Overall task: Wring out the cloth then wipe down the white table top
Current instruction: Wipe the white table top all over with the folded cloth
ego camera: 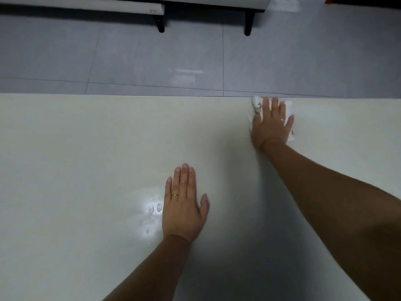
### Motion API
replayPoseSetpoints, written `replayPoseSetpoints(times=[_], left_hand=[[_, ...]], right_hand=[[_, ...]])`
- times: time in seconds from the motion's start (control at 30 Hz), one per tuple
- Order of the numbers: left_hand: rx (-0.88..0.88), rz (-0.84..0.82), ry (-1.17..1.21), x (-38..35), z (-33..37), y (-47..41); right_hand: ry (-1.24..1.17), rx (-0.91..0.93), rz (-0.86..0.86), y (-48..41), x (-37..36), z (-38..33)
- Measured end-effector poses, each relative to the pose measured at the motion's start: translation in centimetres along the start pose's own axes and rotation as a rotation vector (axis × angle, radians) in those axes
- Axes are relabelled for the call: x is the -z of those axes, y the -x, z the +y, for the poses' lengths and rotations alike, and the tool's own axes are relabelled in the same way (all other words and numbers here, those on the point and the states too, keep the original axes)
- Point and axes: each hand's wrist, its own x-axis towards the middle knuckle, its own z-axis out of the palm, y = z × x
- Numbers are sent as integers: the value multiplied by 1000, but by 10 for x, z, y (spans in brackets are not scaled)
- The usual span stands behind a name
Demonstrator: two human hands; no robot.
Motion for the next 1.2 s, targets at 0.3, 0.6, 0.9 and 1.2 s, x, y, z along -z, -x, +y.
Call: replayPoseSetpoints(times=[0.3, 0.6, 0.9, 1.2], left_hand=[[3, -4, -16, 1, 2, 1], [47, 23, 130, -4, 55, 46], [-4, -38, 69, -18, 62, 75], [12, -66, 2, -21, 62, 75]], right_hand=[[143, 627, -46, 65, -11, -2], [14, 5, -11, 89, -18, -1], [71, 410, -50, 101, -11, 70], [79, 390, -23, 182, -30, 13]])
